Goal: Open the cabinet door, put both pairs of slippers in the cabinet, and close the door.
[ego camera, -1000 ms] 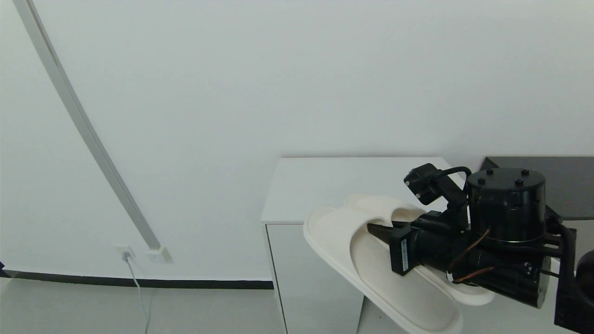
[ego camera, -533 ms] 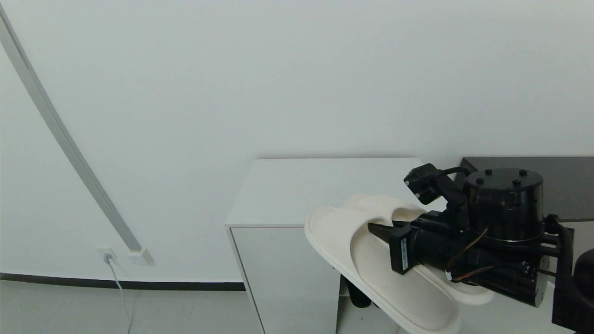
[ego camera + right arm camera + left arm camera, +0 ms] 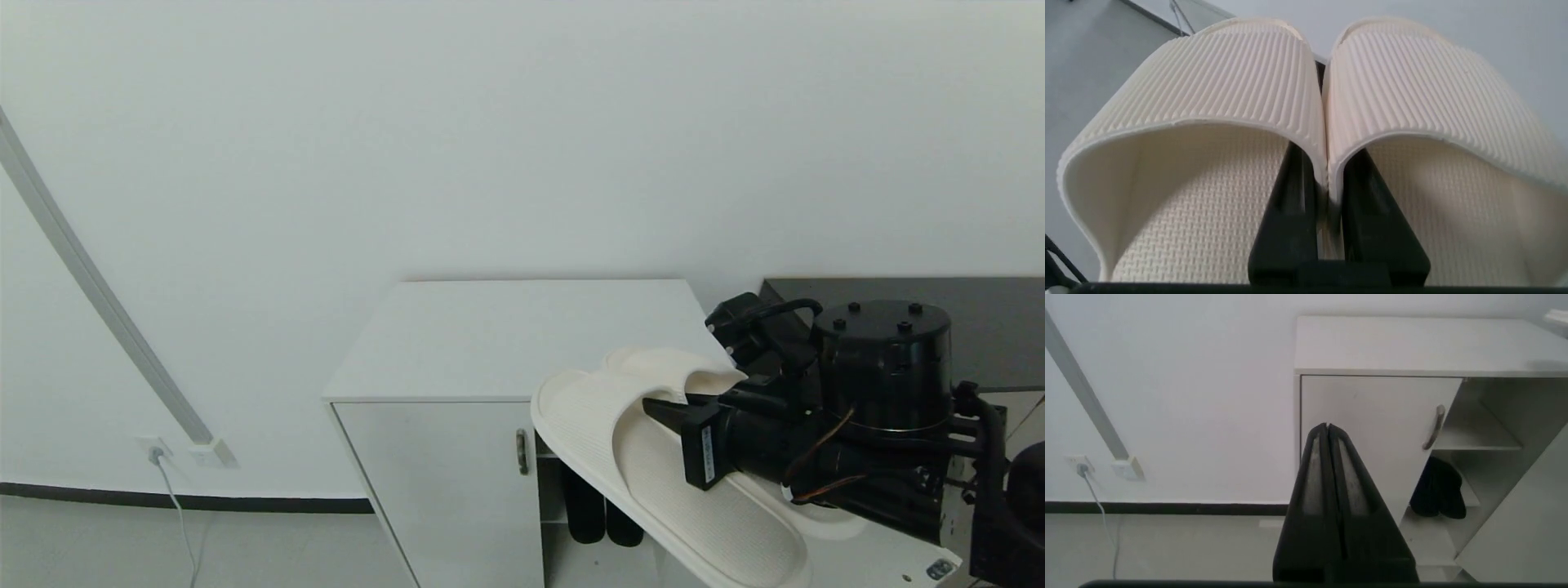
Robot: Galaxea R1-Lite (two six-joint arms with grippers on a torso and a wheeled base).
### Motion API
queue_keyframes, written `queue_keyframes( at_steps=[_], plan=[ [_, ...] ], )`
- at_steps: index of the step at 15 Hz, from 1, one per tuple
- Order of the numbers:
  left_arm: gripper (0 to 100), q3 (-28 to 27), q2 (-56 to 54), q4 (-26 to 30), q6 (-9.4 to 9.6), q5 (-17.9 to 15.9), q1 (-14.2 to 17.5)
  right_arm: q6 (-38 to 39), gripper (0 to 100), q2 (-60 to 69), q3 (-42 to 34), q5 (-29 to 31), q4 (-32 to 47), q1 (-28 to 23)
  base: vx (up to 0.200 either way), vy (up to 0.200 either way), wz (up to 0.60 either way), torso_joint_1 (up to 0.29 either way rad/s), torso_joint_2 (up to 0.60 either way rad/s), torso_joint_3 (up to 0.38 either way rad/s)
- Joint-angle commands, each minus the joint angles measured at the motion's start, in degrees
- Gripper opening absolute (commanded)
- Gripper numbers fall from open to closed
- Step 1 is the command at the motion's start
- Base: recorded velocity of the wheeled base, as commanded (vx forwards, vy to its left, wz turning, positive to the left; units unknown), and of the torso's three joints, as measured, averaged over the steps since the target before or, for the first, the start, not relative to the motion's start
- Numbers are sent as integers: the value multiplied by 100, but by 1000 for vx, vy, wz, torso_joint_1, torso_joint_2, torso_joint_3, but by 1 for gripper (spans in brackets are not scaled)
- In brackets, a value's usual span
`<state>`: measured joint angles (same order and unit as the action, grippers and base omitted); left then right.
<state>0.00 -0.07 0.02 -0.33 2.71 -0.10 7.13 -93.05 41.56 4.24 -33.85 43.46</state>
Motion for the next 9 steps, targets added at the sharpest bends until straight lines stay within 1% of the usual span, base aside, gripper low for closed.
queue_keyframes(
  at_steps=[1, 9],
  plan=[
    [0, 0, 7, -2, -2, 2, 1, -1, 0, 6, -25, -2, 2, -13, 0, 0, 0, 0, 0, 0],
    [0, 0, 7, -2, -11, 2, 1, -159, 0, 6, -104, 6, -7, 5, 0, 0, 0, 0, 0, 0]
  ],
)
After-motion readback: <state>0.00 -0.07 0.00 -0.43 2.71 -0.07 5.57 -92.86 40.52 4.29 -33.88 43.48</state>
